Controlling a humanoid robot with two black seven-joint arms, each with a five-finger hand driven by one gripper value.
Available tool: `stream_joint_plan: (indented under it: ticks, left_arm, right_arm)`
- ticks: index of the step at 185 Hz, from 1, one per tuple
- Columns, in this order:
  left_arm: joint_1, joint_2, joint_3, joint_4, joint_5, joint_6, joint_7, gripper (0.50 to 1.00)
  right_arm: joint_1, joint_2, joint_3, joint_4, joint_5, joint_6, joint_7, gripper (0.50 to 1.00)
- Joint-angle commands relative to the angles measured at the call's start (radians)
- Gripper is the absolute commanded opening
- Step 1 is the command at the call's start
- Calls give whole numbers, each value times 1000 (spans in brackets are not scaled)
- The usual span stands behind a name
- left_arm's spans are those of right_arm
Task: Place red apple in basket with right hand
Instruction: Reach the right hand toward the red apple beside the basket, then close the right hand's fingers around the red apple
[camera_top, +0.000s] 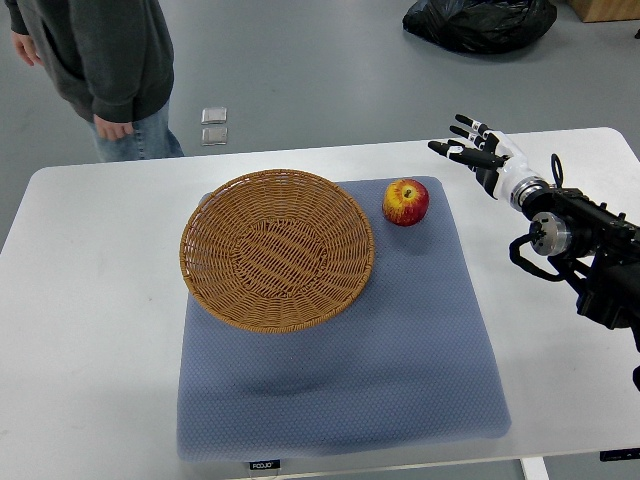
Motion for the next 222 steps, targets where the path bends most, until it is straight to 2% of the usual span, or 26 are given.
stream_joint_plan:
  ticks: [1, 28, 46, 90, 119, 120, 130, 169, 174, 208, 222]
  left_arm:
    - [0, 0, 0, 0, 0, 0, 0, 1000]
    - [0, 0, 0, 0, 0, 0, 0, 1000]
    - [0, 0, 0, 0, 0, 0, 0, 1000]
    - [0, 0, 2, 0, 0, 0, 0, 1000]
    - [0, 0, 2, 0, 0, 0, 0, 1000]
    - [0, 0, 2, 0, 0, 0, 0, 1000]
    - [0, 0, 2, 0, 0, 0, 0, 1000]
    - [0, 0, 3, 0, 0, 0, 2, 1000]
    - [0, 0, 3, 0, 0, 0, 0, 1000]
    - [0, 0, 3, 0, 0, 0, 0, 1000]
    - [0, 0, 5, 0, 0, 0, 2, 1000]
  right_arm:
    - [2, 0, 0, 1, -43, 3, 0, 917]
    - [2, 0, -1, 1, -94, 4, 0, 917]
    - [-1, 0, -1, 1, -164, 49, 0, 917]
    - [0, 0, -12, 4, -278, 89, 1, 917]
    - [3, -2, -39, 11, -338, 115, 29, 917]
    - [5, -5, -53, 12, -360, 133, 37, 917]
    - [6, -15, -59, 12, -381, 145, 44, 917]
    - [28, -29, -69, 18, -443, 184, 58, 917]
    - [36, -41, -82, 20, -486, 207, 66, 917]
    - [60, -52, -110, 20, -549, 213, 92, 917]
    - [94, -60, -161, 20, -626, 213, 126, 917]
